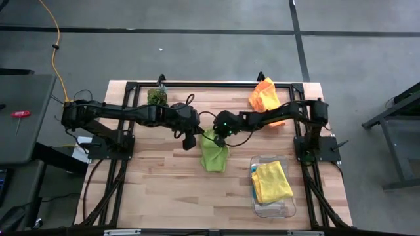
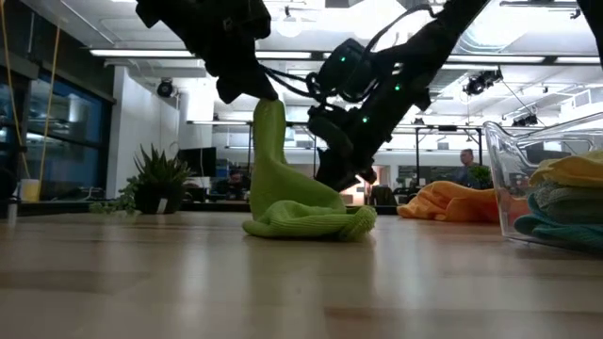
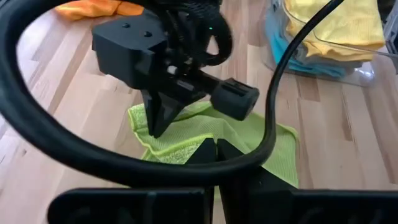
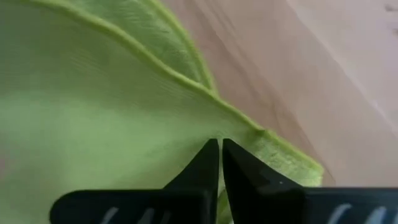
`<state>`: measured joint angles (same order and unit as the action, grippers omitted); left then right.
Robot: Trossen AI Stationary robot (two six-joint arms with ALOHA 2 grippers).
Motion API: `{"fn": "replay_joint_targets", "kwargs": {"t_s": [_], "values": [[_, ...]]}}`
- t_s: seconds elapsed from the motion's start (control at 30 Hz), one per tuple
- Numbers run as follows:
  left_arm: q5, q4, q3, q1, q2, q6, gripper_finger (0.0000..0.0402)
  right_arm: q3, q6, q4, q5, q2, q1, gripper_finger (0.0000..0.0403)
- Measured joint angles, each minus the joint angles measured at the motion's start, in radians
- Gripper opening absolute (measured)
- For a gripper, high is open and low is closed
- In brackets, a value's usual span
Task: Fold microfiber towels
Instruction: Fold the green microfiber cloth
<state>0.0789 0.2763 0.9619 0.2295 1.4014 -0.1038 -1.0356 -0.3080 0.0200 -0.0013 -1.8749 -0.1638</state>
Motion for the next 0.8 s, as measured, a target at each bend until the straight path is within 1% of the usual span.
{"fn": "replay_joint_targets", "kwargs": {"t_s": [0.07,0.13,0.23,0.33,0.43,0.57,0.7,0.8], "values": [[0.0,0.0,0.0,0.0,0.0,-0.002,0.0,-0.006,0.007,-0.001,0.004,-0.009,-0.007,0.0009],[0.0,0.002,0.0,0.0,0.0,-0.001,0.0,-0.006,0.016,0.023,0.037,-0.01,-0.012,0.0003],[0.0,0.008,0.0,0.0,0.0,-0.001,0.0,-0.005,0.022,0.115,0.119,-0.01,-0.025,0.0005],[0.0,0.018,0.0,0.0,-0.002,0.002,0.0,-0.004,0.028,0.199,0.134,-0.01,-0.048,0.0001],[-0.001,0.024,0.0,0.0,-0.01,0.009,0.0,-0.006,0.04,0.286,0.194,0.001,-0.063,0.0001],[-0.024,0.069,0.0,0.009,-0.034,0.013,0.0,-0.001,0.08,0.405,0.223,0.058,-0.075,0.0],[-0.059,0.146,0.0,0.032,-0.046,0.028,0.0,-0.003,0.107,0.454,0.229,0.159,-0.075,0.0],[-0.065,0.178,0.001,0.051,-0.05,0.028,0.0,-0.003,0.107,0.56,0.229,0.217,-0.074,0.0]]}}
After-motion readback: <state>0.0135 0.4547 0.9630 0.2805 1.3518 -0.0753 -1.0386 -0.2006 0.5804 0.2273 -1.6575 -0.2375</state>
